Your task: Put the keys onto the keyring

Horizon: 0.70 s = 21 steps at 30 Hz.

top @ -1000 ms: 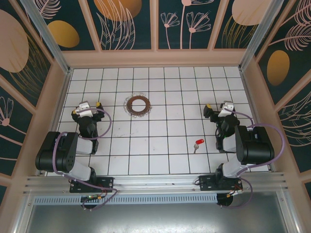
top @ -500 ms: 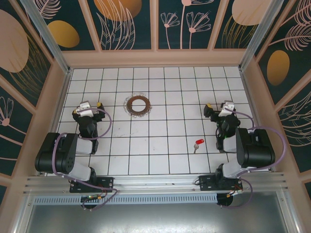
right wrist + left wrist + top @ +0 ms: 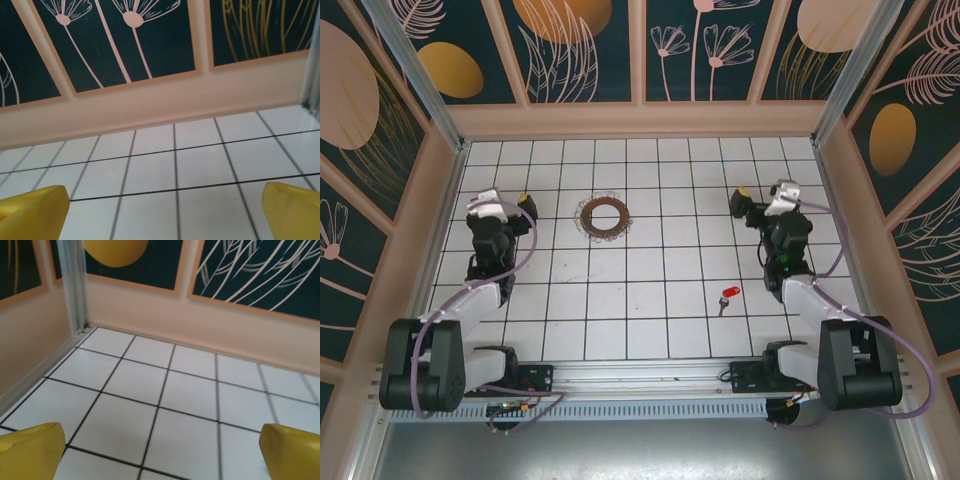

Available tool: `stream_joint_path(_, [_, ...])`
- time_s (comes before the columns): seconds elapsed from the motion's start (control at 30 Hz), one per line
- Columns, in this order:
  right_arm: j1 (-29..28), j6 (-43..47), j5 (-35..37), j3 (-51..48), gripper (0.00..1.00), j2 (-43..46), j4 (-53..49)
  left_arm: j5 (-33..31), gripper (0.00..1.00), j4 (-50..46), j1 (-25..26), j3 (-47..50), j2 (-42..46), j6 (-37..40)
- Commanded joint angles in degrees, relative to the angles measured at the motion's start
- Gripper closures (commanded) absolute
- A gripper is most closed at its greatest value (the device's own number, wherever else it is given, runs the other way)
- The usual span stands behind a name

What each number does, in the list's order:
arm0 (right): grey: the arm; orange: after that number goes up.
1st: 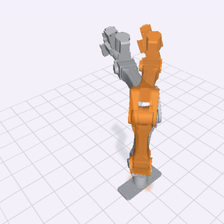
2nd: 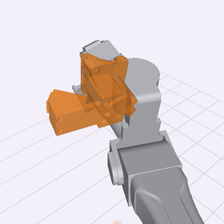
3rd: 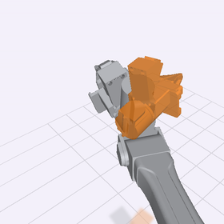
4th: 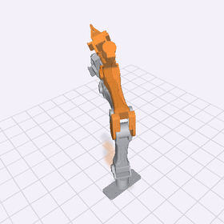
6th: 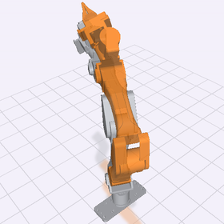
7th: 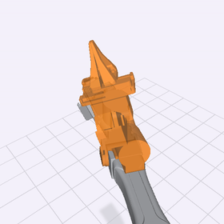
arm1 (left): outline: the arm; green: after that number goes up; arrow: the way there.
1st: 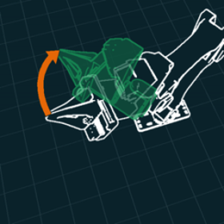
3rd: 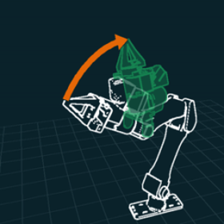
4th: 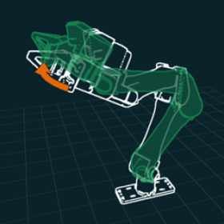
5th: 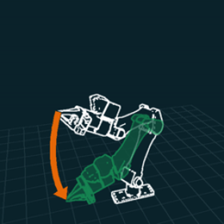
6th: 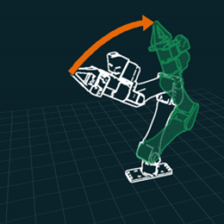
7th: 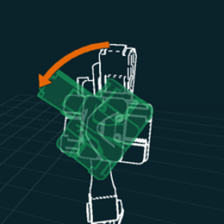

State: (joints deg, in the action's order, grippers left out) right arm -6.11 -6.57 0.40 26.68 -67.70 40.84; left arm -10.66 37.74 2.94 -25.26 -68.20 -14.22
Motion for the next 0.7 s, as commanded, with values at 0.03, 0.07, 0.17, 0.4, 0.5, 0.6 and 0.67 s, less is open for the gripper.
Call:
stream_joint_path(0.03, [-2.0, -10.1, -1.3, 9.4, 0.01, -4.0, -15.5, 15.7, 0.01, -18.8, -0.2, -9.1, 4.1, -12.9])
stream_joint_path(0.07, [-2.8, -10.7, -2.6, 11.3, 0.01, -5.7, -16.2, 19.7, 0.01, -22.8, -0.2, -11.9, 3.4, -14.4])
stream_joint_path(0.17, [-4.8, -10.6, -7.6, 16.7, 0.01, -12.1, -18.1, 25.5, 0.01, -34.0, 0.5, -19.7, -0.3, -15.9])
stream_joint_path(0.4, [-10.3, -6.9, -15.2, 28.4, 0.01, -25.2, -25.0, 18.8, 0.01, -39.8, 8.3, -27.1, -9.8, -13.2])
stream_joint_path(0.5, [-11.8, -5.6, -15.9, 29.2, 0.01, -27.2, -25.5, 16.3, 0.01, -41.2, 12.2, -31.8, -17.2, -13.2])
stream_joint_path(0.6, [-12.4, -5.4, -16.7, 27.6, 0.01, -27.0, -24.8, 14.1, 0.03, -43.0, 15.0, -36.7, -25.4, -13.0])
stream_joint_path(0.67, [-12.4, -5.2, -17.7, 26.2, 0.01, -26.5, -24.8, 13.4, 0.03, -45.6, 17.2, -41.7, -32.3, -12.0])
